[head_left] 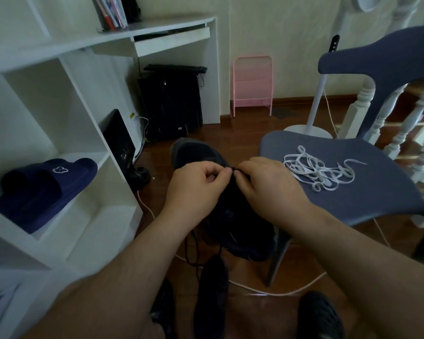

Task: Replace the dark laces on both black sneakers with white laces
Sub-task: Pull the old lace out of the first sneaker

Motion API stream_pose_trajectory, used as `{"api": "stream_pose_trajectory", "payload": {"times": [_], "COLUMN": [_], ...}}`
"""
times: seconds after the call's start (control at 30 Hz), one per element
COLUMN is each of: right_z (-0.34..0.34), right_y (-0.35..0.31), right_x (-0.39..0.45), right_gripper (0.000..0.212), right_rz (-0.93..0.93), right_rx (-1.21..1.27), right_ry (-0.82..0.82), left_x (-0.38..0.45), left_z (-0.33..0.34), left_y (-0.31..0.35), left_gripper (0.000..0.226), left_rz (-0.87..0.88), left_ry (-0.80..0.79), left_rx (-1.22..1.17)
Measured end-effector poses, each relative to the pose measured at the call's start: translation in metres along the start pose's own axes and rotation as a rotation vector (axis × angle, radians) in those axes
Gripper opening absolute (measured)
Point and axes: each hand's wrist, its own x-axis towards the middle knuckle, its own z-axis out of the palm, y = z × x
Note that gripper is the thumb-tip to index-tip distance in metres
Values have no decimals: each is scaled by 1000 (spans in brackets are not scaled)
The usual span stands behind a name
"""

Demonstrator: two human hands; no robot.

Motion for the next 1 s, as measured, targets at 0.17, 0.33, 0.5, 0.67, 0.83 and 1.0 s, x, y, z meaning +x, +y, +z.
{"api": "stream_pose_trajectory", "payload": {"times": [0.17, 0.33, 0.5, 0.67, 0.83, 1.0], "right_z": [-6, -8, -4, -2, -11, -17], "right_y": [18, 12, 0, 1, 25, 35], "right_x": [3, 0, -1, 1, 5, 2], "right_gripper": [30, 31, 32, 31, 35, 38], "right_rz": [87, 77, 27, 10, 123, 202], "right_rx": [2, -24, 8, 14, 26, 104], "right_ry": [63, 43, 25, 32, 114, 145], "left_x": [-1, 1, 0, 1, 3, 9], "left_z": [-16, -12, -3, -1, -20, -43], "left_y": [-3, -12, -3, -3, -7, -27], "left_gripper": [23, 35, 29, 23, 22, 31], "left_rz": [158, 39, 15, 66, 160, 38], "left_ry": [-274, -183, -42, -41, -253, -366], "left_rx": [-197, 10, 84, 53, -313, -200]}}
